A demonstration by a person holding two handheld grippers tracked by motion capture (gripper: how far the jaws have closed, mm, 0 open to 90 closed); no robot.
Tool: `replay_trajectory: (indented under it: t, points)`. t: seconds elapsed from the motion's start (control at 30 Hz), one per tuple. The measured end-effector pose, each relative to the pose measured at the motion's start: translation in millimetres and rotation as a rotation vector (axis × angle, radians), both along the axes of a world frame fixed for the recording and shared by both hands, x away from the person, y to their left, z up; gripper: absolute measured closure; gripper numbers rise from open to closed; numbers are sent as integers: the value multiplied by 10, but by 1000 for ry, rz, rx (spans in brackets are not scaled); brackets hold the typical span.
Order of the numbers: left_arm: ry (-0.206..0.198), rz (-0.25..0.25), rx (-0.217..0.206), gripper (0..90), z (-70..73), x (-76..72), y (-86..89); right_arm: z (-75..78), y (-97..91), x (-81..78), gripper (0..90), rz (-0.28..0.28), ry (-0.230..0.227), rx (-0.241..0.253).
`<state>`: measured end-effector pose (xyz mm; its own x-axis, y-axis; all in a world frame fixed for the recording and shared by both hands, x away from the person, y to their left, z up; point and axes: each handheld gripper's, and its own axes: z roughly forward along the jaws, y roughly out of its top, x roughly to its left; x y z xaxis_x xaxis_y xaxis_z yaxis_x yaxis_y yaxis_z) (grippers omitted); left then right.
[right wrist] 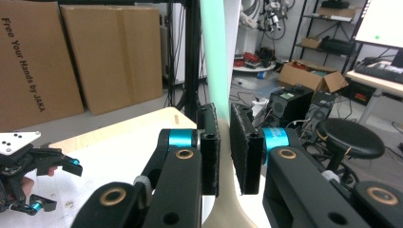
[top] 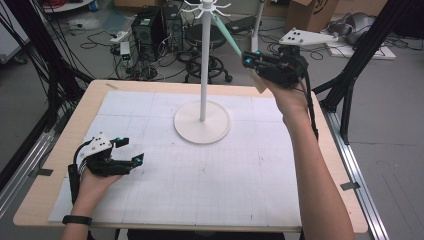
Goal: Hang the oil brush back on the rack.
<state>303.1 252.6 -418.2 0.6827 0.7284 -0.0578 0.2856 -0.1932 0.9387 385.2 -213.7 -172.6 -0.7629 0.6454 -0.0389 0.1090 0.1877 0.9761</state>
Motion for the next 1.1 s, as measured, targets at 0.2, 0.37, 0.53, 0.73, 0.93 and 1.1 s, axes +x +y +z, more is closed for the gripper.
replay_trajectory:
  t: [0.2, 0.37, 0.53, 0.73, 0.93, 1.1]
  points:
    - [0, -1, -1, 160, 4, -6, 6, -86, 83, 61, 687, -12, 26, -26]
    - [-1, -4, 1, 160, 6, -13, 12, -138, 90, 61, 628, -3, 37, -21]
    - [-4, 0, -3, 160, 12, -14, 27, -233, -20, -6, 513, 42, 39, -11]
    - [-4, 3, 1, 160, 14, -18, 34, -561, -272, -165, 426, 68, 57, -7]
    - [-1, 6, 3, 160, 17, -27, 38, -959, -554, -344, 352, 86, 95, 12]
    - [-2, 11, -3, 160, 19, -20, 39, -1317, -774, -524, 258, 65, 120, 14]
